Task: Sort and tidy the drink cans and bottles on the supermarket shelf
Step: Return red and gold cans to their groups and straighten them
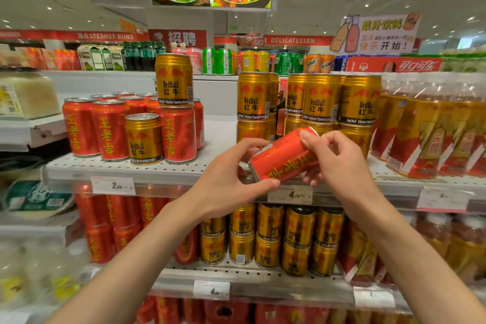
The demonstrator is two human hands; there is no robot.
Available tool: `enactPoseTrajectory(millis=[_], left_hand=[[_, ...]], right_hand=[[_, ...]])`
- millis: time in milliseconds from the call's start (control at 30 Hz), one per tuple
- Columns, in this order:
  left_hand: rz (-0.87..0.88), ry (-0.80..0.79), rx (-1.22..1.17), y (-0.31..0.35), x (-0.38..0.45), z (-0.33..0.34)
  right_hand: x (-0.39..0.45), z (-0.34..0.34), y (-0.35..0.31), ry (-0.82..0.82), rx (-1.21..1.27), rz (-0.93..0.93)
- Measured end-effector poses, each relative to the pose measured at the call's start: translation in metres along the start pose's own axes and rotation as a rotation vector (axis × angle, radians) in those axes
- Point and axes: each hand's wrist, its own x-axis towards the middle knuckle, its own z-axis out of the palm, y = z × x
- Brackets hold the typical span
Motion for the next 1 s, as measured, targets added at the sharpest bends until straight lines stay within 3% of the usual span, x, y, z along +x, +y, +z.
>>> enactPoseTrajectory(millis=[267, 800, 1000], left_hand=[[0.005, 0.025, 0.006, -0.02, -0.025, -0.046], [-0.004, 0.179, 0.051, -0.099, -0.094, -0.199], [-0.107, 0.301, 0.006, -0.122, -0.11, -0.226]], right_hand=[[-0.016, 0.047, -0.021, -0.077, 0.038, 0.048], [-0.034, 0.233, -0.095, -0.075, 0.079, -0.035], [-0.034, 0.271, -0.112, -0.225, 0.041, -0.094]])
